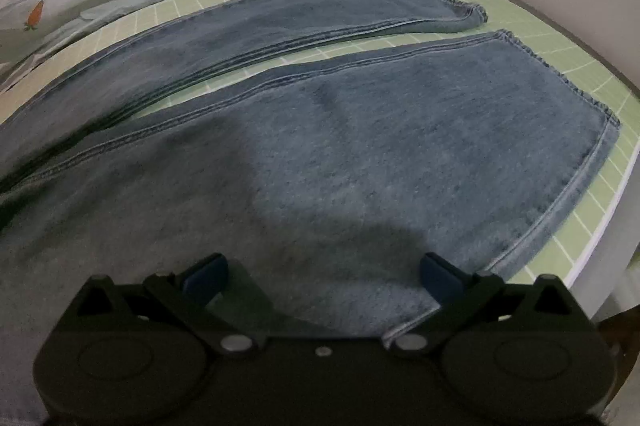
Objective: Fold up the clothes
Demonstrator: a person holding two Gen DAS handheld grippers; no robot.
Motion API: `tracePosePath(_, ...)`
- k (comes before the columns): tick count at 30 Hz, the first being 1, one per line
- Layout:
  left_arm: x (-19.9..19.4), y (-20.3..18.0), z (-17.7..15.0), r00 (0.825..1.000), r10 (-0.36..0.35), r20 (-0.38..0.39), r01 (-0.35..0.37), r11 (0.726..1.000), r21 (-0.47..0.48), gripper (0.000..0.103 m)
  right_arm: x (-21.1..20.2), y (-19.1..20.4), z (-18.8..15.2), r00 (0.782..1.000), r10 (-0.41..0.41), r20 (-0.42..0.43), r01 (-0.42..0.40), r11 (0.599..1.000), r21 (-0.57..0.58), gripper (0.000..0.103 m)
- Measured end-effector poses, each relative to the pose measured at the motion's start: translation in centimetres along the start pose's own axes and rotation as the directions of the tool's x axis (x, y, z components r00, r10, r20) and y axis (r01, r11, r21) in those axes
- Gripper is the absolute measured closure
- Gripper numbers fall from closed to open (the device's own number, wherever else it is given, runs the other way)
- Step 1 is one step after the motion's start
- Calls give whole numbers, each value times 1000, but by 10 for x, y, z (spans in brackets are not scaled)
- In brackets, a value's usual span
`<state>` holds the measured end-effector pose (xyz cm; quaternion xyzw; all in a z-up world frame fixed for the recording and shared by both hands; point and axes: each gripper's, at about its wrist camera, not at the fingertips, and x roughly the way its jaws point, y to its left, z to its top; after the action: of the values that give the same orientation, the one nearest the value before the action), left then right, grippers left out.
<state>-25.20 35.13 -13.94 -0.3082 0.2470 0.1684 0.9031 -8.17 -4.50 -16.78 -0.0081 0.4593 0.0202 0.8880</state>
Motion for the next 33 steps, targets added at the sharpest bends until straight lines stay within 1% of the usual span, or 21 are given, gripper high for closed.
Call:
tracePosePath(1,9,-12,-7,999,-21,-42,23,998,55,72,-1,0,-1,1000,2,1,-2,1000,-3,0)
tracePosePath(3,32,-26,-22,988,-54,-146,70,992,103,70,-2,0,-2,1000,7,4,-7,1000,-8,0)
tracePosePath(5,48,-28,-33,976,-54,-213,75,993,92,67,-3,0,-4,1000,12,6,-12,1000,-14,0)
tracePosePath(7,54,-27,-36,965,-69,-253,89,993,71,59,-4,0,-6,1000,17,9,-17,1000,-20,0)
tracePosePath(8,53,-26,-36,964,-73,-256,91,994,59,58,-4,-1,-7,1000,21,12,-21,999,-25,0)
tracePosePath(9,52,-24,-36,963,-77,-259,92,995,48,54,-5,-1,-9,1000,25,15,-24,999,-30,0)
tracePosePath(10,50,-22,-35,964,-78,-255,91,995,38,46,-6,-1,-10,999,28,18,-28,999,-34,0)
tracePosePath(11,47,-18,-35,964,-79,-255,88,996,25,43,-7,-2,-11,999,32,21,-31,999,-39,0)
tracePosePath(13,42,-5,-35,967,-109,-231,103,994,-37,43,-8,-2,-13,999,34,27,-33,999,-43,0)
tracePosePath(15,26,11,-32,974,-140,-178,118,985,-127,43,-8,-1,-13,999,33,30,-32,999,-42,0)
tracePosePath(17,10,29,-27,987,-124,-100,100,972,-214,43,-8,0,-14,999,29,35,-27,999,-39,0)
tracePosePath(18,2,40,-25,992,-109,-60,89,961,-263,43,-8,0,-15,999,26,37,-25,999,-38,0)
tracePosePath(19,-3,54,-24,995,-91,-36,74,942,-327,43,-8,1,-15,999,24,42,-22,999,-35,0)
tracePosePath(23,-3,86,-23,999,-15,-38,-3,896,-443,43,-7,3,-15,999,13,50,-12,1000,-21,0)
tracePosePath(25,3,86,-22,999,1,-53,-23,905,-424,43,-7,4,-14,999,9,50,-8,1000,-16,0)
tracePosePath(27,11,85,-22,998,-16,-66,-13,907,-421,43,-6,5,-13,999,4,49,-4,1000,-10,0)
tracePosePath(29,19,85,-20,996,-47,-80,7,898,-440,38,-5,6,-12,999,1,49,-1,1000,-6,0)
tracePosePath(31,31,84,-19,992,-70,-100,17,891,-455,31,-5,5,-11,999,1,47,0,1000,-5,0)
tracePosePath(33,41,84,-20,990,-83,-118,19,886,-463,30,-5,5,-11,999,1,46,-1,1000,-5,0)
